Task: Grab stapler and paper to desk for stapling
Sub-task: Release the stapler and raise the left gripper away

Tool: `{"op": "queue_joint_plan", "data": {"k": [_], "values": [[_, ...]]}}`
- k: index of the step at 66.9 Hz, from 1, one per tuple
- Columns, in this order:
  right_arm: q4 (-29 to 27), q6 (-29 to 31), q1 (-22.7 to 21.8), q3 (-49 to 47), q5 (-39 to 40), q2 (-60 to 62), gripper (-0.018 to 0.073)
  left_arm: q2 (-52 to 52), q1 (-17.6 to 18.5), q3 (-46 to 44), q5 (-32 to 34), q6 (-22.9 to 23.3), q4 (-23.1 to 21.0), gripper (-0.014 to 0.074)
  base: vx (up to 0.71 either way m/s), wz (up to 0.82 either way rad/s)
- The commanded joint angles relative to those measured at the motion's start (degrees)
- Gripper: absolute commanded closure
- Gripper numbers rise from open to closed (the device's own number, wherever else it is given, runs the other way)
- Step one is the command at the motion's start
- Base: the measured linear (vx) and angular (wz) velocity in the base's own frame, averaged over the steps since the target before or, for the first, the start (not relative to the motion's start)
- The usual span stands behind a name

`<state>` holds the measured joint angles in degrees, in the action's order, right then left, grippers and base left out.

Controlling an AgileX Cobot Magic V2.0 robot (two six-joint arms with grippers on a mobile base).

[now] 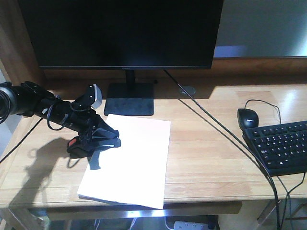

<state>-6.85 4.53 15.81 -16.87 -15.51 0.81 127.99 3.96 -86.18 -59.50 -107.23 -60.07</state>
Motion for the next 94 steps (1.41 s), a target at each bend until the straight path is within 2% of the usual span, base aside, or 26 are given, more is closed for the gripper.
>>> {"op": "queue_joint_plan", "data": {"k": [1, 41, 49, 57, 61, 66, 73, 74, 80, 83, 86, 90, 91, 94], "values": [[-0.1, -0.1, -0.4, -1.3, 4.2, -0.2, -0.0014, -1.5, 0.3, -0.4, 2.2, 0.8, 3.7, 0.0603, 0.0, 0.0], [-0.1, -0.1, -0.4, -1.3, 4.2, -0.2, -0.0014, -2.4, 0.3, -0.7, 1.6, 2.6, 3.8, 0.0603, 0.0, 0.0], [-0.1, -0.1, -0.4, -1.3, 4.2, -0.2, -0.0014, -5.3, 0.0, -2.9, -1.1, 6.9, 5.3, 0.0603, 0.0, 0.0], [-0.1, -0.1, -0.4, -1.3, 4.2, -0.2, -0.0014, -8.6, 0.0, -6.6, -3.2, 13.3, 9.2, 0.0603, 0.0, 0.0], [-0.1, -0.1, -0.4, -1.3, 4.2, -0.2, -0.0014, -10.6, 0.0, -9.1, -4.1, 18.9, 12.3, 0.0603, 0.0, 0.0], [-0.1, -0.1, -0.4, -1.3, 4.2, -0.2, -0.0014, -13.0, 0.0, -12.6, -5.6, 26.6, 18.2, 0.0603, 0.0, 0.0], [-0.1, -0.1, -0.4, -1.3, 4.2, -0.2, -0.0014, -15.6, 0.0, -17.9, -7.2, 40.8, 27.9, 0.0603, 0.0, 0.0], [-0.1, -0.1, -0.4, -1.3, 4.2, -0.2, -0.0014, -16.0, 0.0, -18.7, -7.6, 42.9, 30.4, 0.0603, 0.0, 0.0], [-0.1, -0.1, -0.4, -1.3, 4.2, -0.2, -0.0014, -18.2, 0.0, -24.0, -10.1, 57.4, 41.4, 0.0603, 0.0, 0.0], [-0.1, -0.1, -0.4, -1.3, 4.2, -0.2, -0.0014, -19.1, 0.0, -26.6, -11.5, 63.1, 46.5, 0.0603, 0.0, 0.0], [-0.1, -0.1, -0.4, -1.3, 4.2, -0.2, -0.0014, -20.0, 0.0, -28.8, -12.0, 71.4, 51.2, 0.0603, 0.0, 0.0], [-0.1, -0.1, -0.4, -1.3, 4.2, -0.2, -0.0014, -21.4, 0.0, -31.5, -12.0, 82.2, 54.1, 0.0603, 0.0, 0.0], [-0.1, -0.1, -0.4, -1.3, 4.2, -0.2, -0.0014, -21.8, 0.0, -32.1, -11.9, 86.1, 54.6, 0.0603, 0.0, 0.0], [-0.1, -0.1, -0.4, -1.3, 4.2, -0.2, -0.0014, -22.8, 0.0, -33.4, -11.9, 92.6, 56.6, 0.0603, 0.0, 0.0]]}}
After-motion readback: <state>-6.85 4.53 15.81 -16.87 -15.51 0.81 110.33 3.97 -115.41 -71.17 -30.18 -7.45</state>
